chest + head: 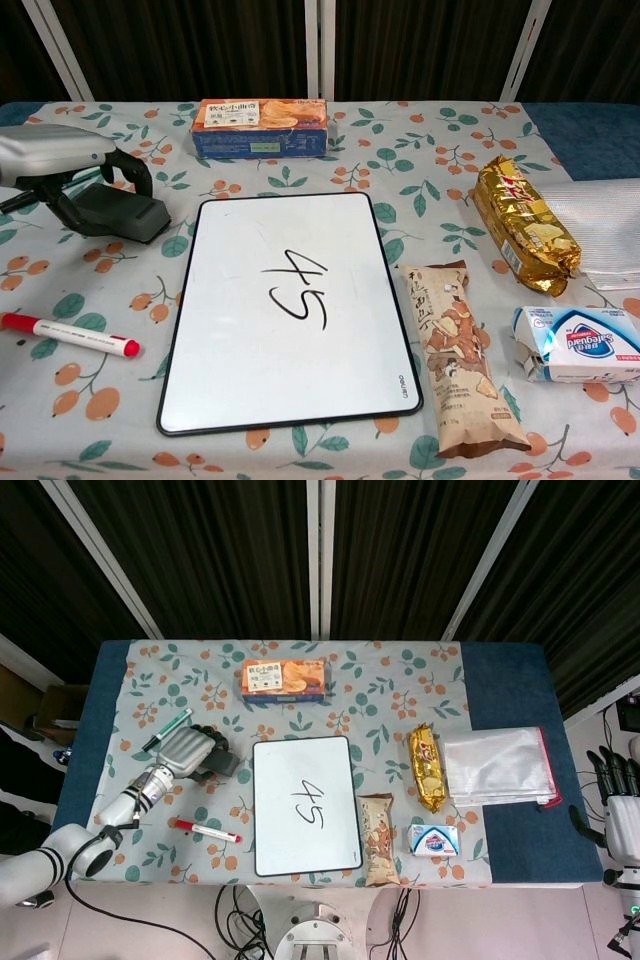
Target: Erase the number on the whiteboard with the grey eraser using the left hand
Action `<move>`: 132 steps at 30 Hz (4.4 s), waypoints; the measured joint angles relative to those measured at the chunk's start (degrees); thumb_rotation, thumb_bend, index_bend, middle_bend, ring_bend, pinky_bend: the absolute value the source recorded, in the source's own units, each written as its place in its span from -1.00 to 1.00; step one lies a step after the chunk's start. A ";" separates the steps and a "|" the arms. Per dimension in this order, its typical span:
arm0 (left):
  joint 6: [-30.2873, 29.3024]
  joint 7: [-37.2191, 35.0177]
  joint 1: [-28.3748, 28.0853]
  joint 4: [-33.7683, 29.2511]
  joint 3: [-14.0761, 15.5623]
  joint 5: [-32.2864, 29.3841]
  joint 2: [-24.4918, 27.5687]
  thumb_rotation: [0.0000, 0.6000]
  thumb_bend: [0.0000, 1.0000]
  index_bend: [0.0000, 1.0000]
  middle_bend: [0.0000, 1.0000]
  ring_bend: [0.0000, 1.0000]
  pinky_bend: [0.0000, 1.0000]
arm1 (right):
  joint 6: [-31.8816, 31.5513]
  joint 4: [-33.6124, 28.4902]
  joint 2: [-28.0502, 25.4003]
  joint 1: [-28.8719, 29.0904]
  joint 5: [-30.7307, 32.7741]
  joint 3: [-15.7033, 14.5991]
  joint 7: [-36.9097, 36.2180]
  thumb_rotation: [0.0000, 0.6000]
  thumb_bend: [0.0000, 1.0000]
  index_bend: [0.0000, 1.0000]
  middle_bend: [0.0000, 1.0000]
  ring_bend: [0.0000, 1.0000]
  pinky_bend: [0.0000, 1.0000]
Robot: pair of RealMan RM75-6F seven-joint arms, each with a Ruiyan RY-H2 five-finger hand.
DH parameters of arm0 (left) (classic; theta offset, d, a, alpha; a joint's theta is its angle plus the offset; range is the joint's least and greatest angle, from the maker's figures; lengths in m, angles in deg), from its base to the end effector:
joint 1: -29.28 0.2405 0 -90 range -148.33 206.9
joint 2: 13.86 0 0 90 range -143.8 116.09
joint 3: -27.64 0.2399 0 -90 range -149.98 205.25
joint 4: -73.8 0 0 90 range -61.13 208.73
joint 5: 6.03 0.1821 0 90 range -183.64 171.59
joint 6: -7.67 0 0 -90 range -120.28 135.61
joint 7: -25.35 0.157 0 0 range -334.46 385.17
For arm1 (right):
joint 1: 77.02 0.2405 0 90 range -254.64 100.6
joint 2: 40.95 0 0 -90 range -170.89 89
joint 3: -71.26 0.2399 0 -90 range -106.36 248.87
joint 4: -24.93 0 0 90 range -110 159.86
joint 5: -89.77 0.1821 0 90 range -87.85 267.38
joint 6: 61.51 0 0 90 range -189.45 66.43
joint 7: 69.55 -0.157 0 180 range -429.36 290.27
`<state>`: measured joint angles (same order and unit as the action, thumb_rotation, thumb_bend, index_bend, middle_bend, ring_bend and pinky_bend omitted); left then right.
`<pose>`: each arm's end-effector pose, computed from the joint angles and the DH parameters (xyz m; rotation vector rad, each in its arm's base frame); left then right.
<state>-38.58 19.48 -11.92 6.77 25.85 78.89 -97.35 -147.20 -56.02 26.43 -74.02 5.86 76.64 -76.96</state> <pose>-0.2134 0.3479 0.0232 -2.0582 -0.8970 -0.7251 -0.3220 -0.1898 0.1907 1.2867 -0.8824 0.8949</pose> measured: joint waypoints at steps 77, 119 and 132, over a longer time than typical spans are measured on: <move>-8.39 20.79 1.09 -22.76 4.14 6.95 -4.61 1.00 -0.33 0.29 0.16 -0.10 -0.05 | 1.18 0.49 -1.06 0.82 1.95 1.58 -2.89 1.00 -0.48 -1.00 -1.00 -1.00 -1.00; -0.78 31.22 -6.80 -9.00 -5.89 -7.24 -18.94 1.00 -0.33 0.41 0.24 -0.03 0.00 | -2.30 -0.58 -3.01 -1.30 1.87 2.13 -5.03 1.00 -0.48 -1.00 -1.00 -1.00 -1.00; -0.07 27.49 -9.34 -0.25 -9.81 -11.78 -21.41 1.00 -0.33 0.49 0.32 0.04 0.05 | -3.75 -2.30 -4.10 -2.01 1.74 2.44 -3.98 1.00 -0.48 -1.00 -1.00 -1.00 -1.00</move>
<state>-38.65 46.97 -21.26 6.52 16.04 67.11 -118.76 -150.95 -58.32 22.33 -76.03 7.60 79.08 -80.94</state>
